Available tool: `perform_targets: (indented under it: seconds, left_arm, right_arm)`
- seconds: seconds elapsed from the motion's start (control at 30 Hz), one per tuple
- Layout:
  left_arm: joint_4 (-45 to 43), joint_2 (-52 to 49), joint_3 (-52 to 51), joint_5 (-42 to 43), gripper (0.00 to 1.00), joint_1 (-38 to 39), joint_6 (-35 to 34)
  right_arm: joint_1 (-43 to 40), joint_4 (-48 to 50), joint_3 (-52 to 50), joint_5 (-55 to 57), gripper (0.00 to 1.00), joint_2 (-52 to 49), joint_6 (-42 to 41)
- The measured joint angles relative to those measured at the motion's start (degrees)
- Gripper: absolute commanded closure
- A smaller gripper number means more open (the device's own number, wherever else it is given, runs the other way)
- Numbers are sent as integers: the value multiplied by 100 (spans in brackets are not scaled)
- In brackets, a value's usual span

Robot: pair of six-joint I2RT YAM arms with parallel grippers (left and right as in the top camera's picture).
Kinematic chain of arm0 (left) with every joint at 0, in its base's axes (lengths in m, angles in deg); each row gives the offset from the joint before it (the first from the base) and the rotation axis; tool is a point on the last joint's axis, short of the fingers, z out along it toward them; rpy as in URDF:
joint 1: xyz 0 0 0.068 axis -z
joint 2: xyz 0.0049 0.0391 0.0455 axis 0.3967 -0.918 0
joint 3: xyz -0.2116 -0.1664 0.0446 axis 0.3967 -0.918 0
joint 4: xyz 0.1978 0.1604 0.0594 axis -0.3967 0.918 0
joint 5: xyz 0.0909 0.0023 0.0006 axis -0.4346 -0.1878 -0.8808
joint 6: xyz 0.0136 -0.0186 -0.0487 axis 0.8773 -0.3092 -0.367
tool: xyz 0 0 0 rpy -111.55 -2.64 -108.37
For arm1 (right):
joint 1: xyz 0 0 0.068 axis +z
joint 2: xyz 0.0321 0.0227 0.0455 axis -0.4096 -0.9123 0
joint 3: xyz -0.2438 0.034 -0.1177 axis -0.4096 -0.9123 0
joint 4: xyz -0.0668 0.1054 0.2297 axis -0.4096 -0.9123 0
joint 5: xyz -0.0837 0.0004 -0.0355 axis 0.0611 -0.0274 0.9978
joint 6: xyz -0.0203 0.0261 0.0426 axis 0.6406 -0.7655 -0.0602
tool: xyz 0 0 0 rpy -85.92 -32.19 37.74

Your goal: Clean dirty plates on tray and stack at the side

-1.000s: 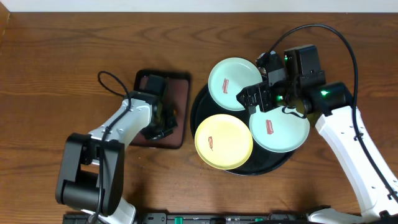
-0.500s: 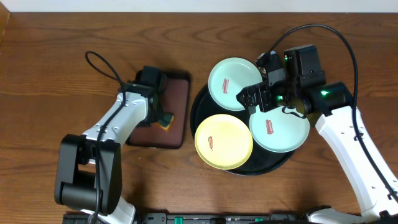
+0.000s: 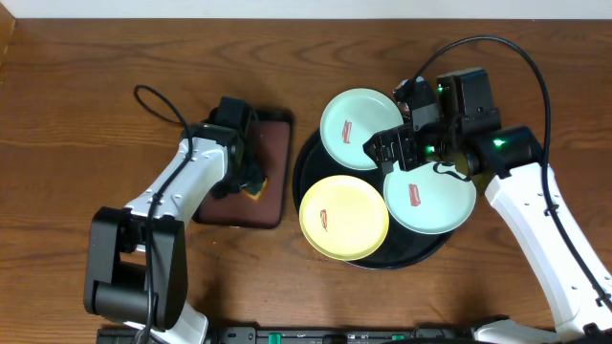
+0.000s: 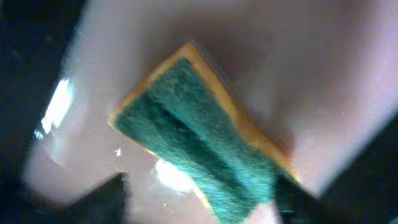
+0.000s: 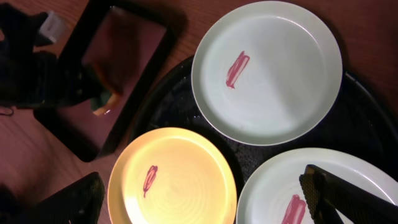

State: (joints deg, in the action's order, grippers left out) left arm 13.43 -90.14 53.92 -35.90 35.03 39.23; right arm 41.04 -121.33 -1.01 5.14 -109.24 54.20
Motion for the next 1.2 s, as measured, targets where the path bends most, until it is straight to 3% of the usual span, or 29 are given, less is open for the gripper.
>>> perform_targets:
  seconds: [0.2,0.3,0.53,0.77,1.0,1.2]
  left_arm:
    - [-393,0,0,-35,15,0,-1255]
    - [-407,2,0,-216,21,0,-1768]
    - [-369,0,-7,-382,31,-4,-2343]
    - [-494,-127,-173,-393,71,-4,-2511]
    - [-560,-341,-186,-297,92,-4,-1781]
    - [-101,-398,313,-216,90,-4,81]
  right_arm:
    - [0,0,0,0,1,0,0]
    - [0,-2,0,0,1,0,0]
    - [0,-22,0,0,1,0,0]
    - [0,-26,0,0,1,0,0]
    - [0,-28,0,0,1,0,0]
    - [0,-26,0,2,1,0,0]
